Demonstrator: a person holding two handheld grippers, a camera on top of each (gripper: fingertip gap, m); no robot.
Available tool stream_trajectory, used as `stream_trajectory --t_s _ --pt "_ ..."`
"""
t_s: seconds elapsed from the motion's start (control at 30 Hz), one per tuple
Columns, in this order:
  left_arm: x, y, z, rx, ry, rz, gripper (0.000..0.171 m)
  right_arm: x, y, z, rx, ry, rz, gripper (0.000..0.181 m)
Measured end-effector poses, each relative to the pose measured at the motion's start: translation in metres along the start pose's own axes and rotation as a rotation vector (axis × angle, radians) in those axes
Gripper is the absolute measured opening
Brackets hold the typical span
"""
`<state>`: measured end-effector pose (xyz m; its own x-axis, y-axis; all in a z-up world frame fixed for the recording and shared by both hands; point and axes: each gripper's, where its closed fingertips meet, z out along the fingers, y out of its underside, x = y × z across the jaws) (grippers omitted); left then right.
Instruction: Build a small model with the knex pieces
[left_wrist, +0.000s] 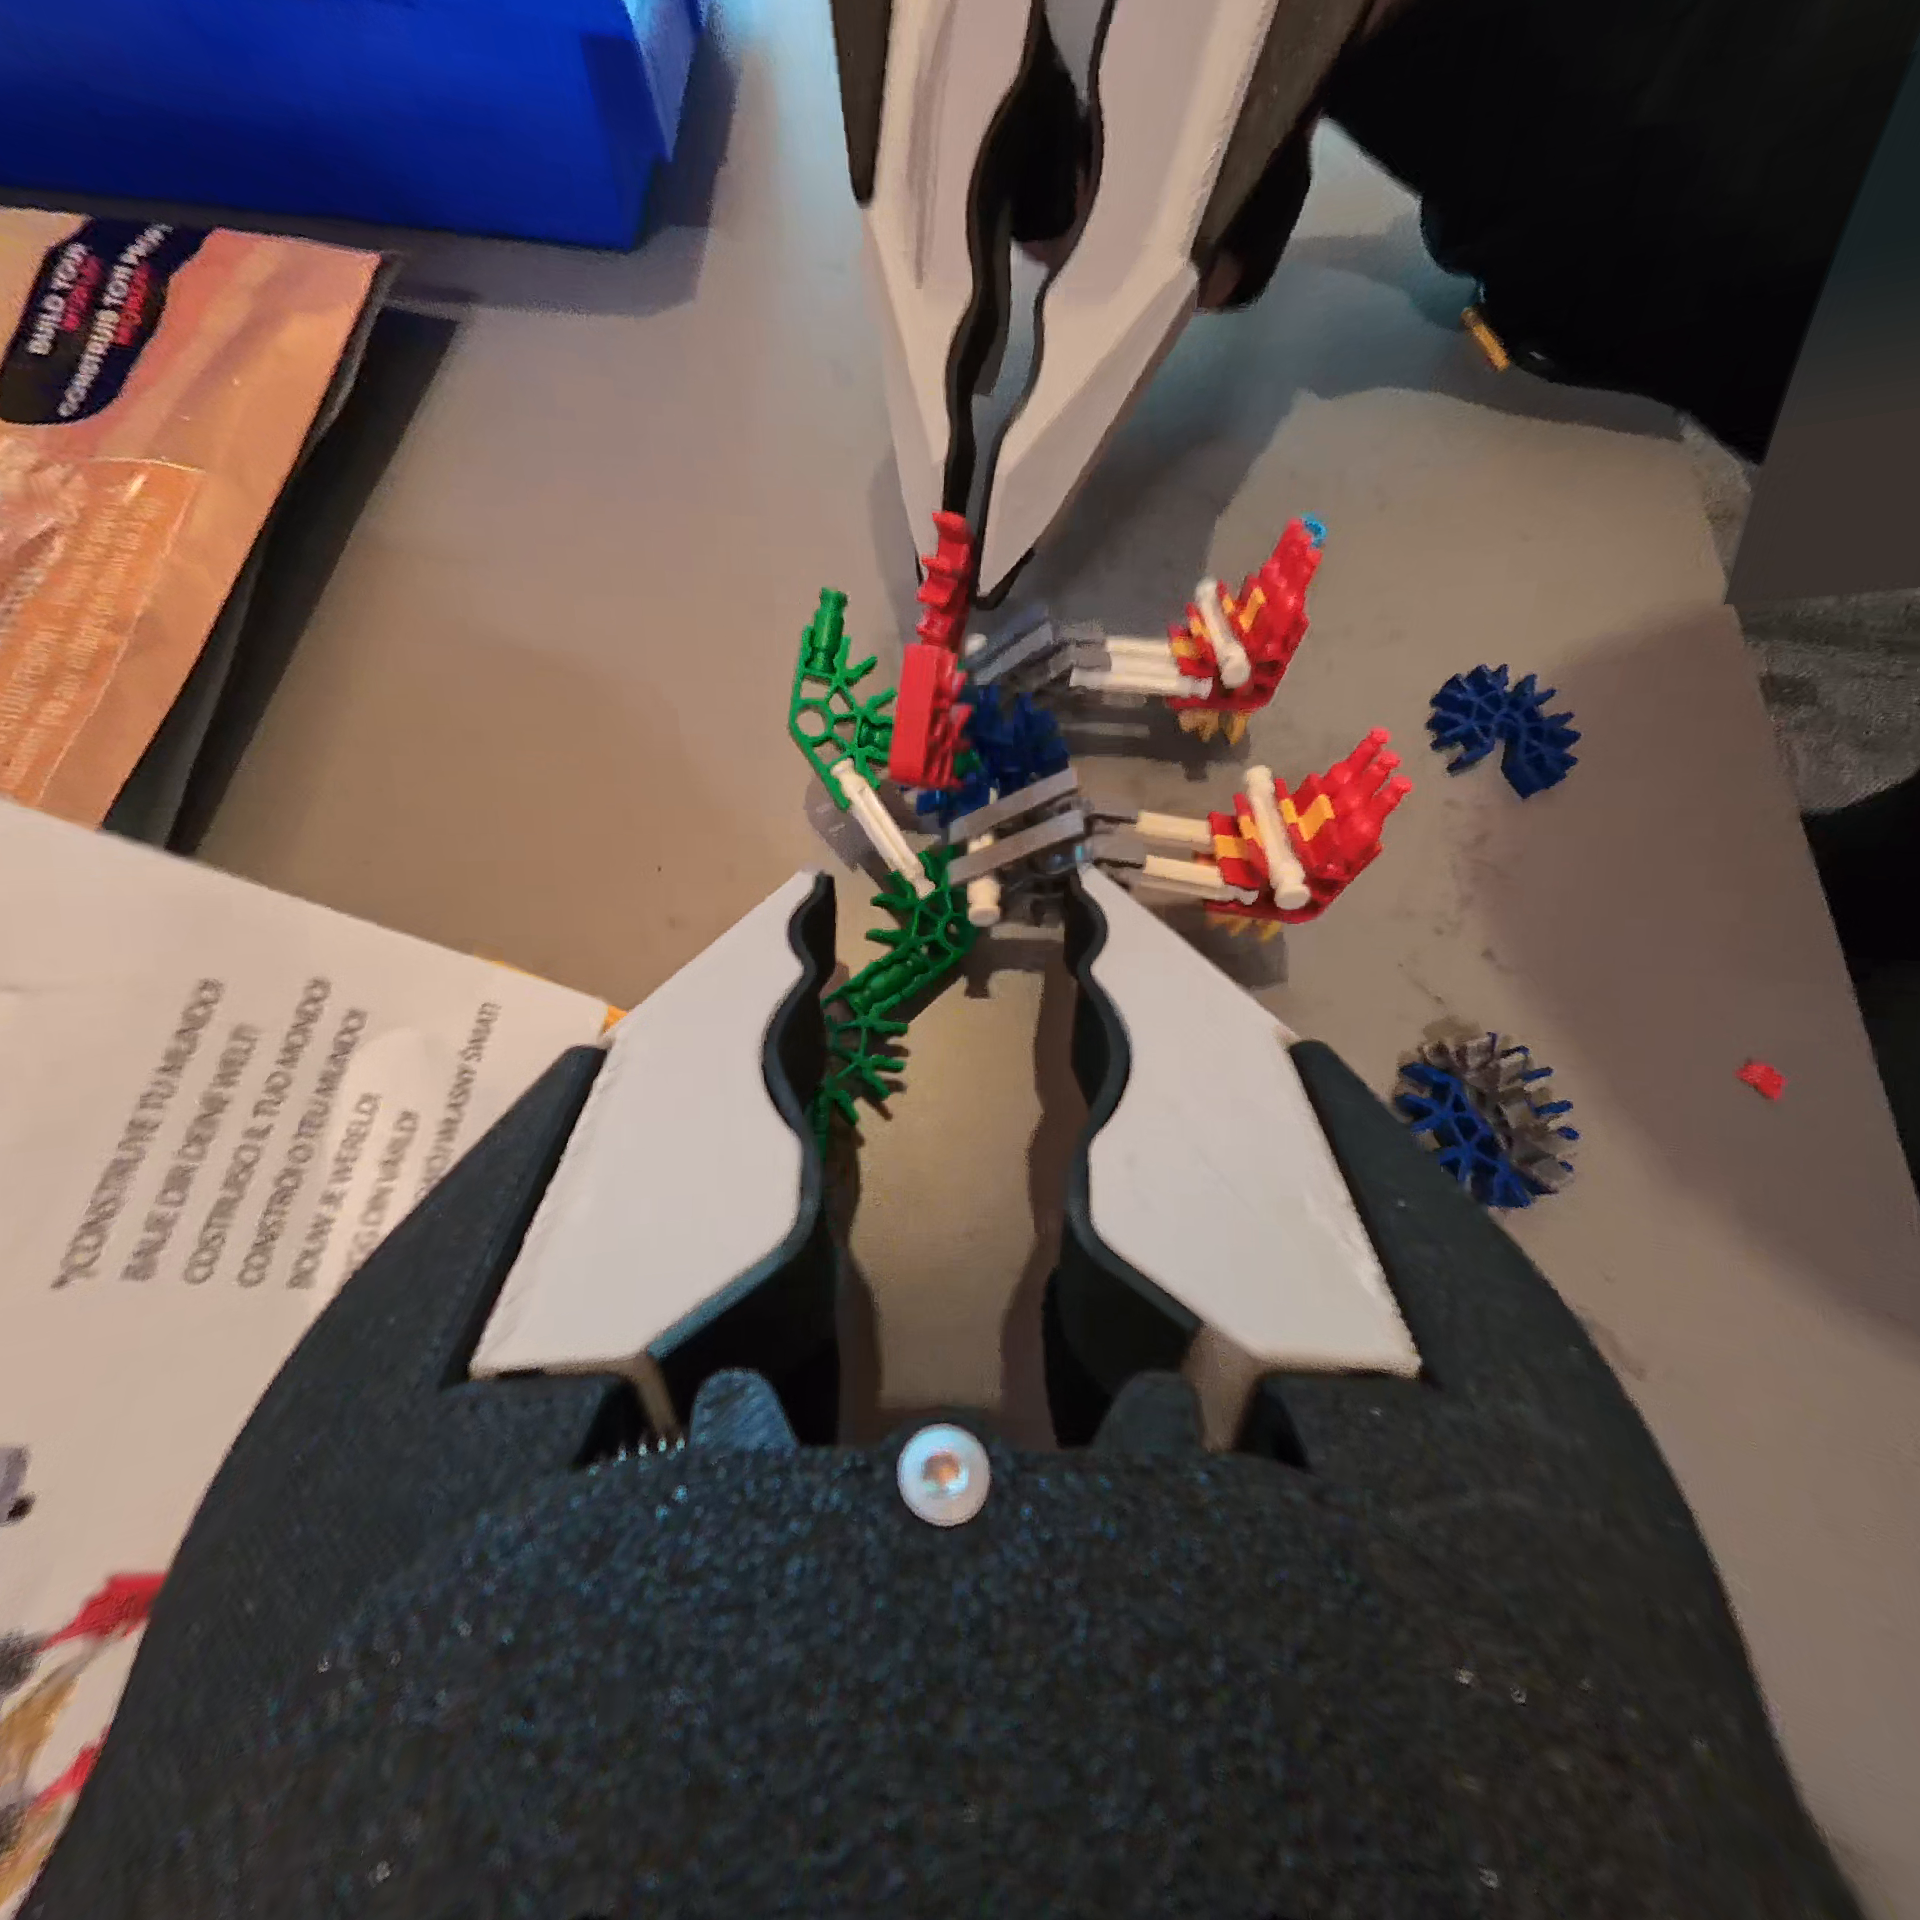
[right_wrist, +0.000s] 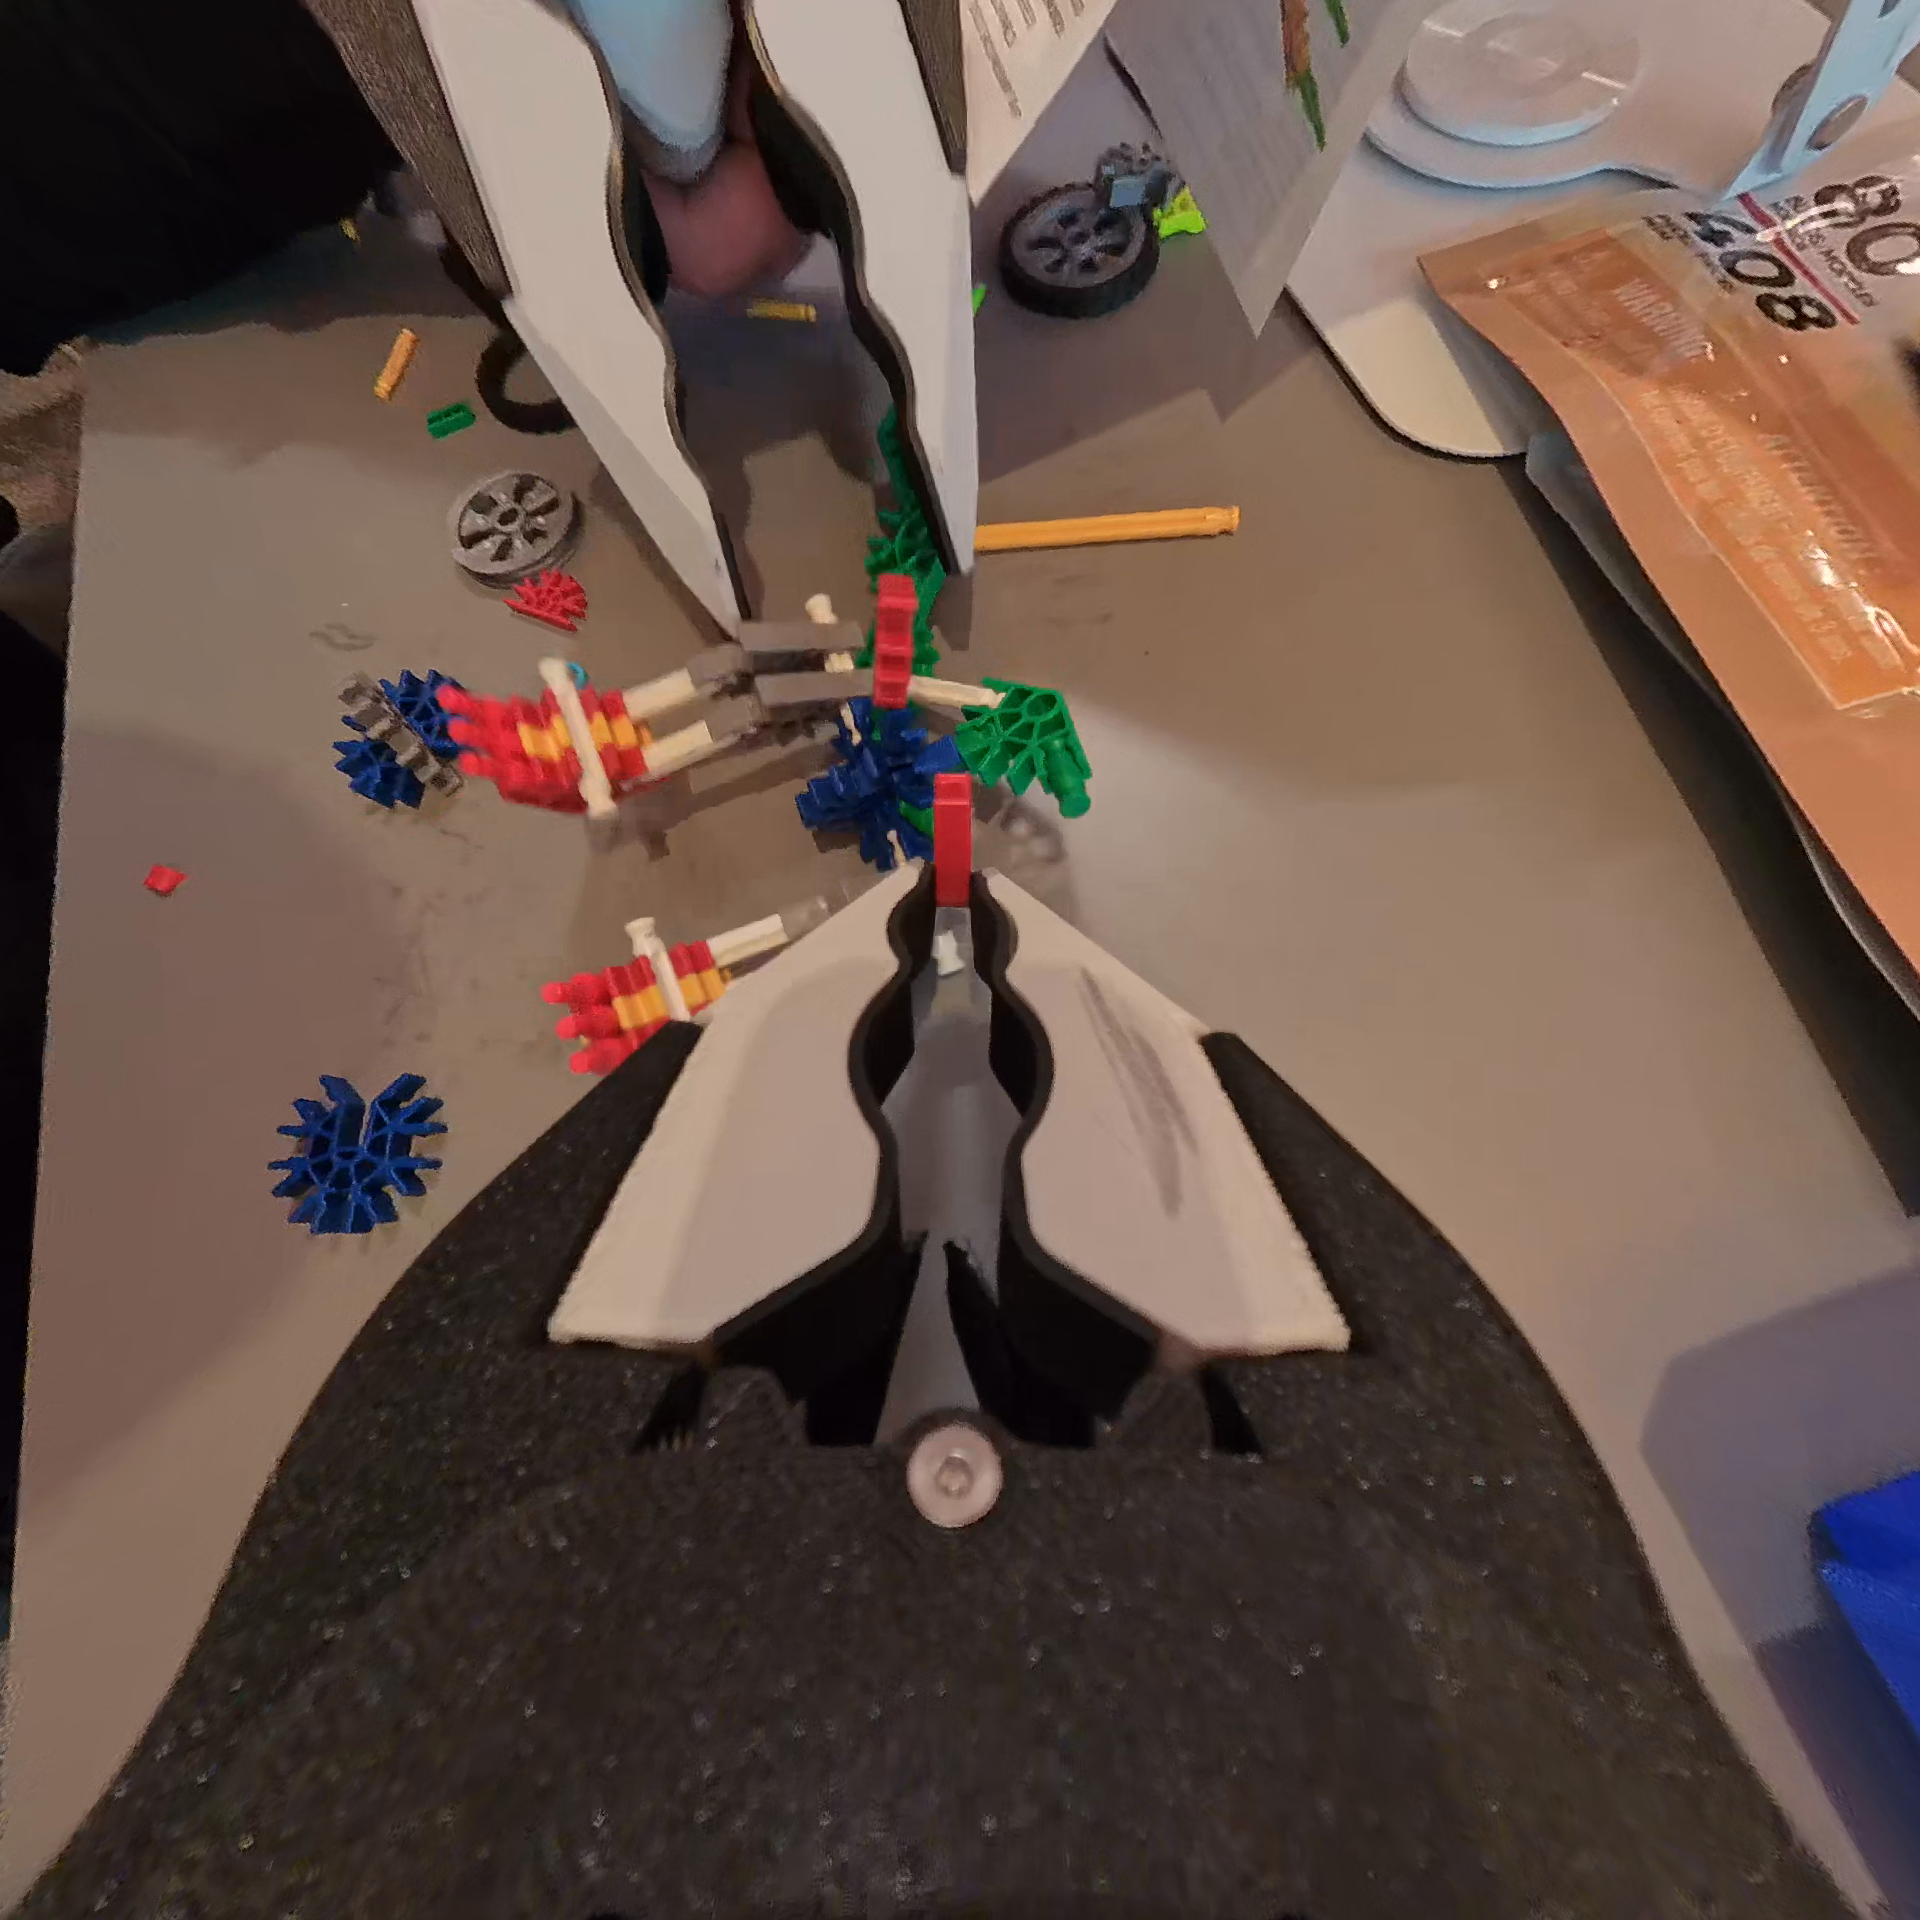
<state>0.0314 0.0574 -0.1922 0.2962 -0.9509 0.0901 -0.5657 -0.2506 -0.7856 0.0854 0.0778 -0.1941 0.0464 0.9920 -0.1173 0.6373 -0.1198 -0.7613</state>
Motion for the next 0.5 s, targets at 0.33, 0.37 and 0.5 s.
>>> stream_trajectory --t_s 0.33,0.37,0.5 --pt "0.001 -0.027 0.004 0.139 0.034 -0.101 0.02 -0.002 -0.002 0.001 0.0 -0.002 0.001 0.006" --pt "-0.001 -0.025 0.006 0.129 0.026 -0.11 0.016 -0.003 -0.002 0.001 -0.001 -0.002 -0.001 0.006" --pt "0.0 -0.023 0.011 0.126 0.039 -0.123 0.009 -0.002 -0.002 0.001 0.001 0.002 0.002 0.005"
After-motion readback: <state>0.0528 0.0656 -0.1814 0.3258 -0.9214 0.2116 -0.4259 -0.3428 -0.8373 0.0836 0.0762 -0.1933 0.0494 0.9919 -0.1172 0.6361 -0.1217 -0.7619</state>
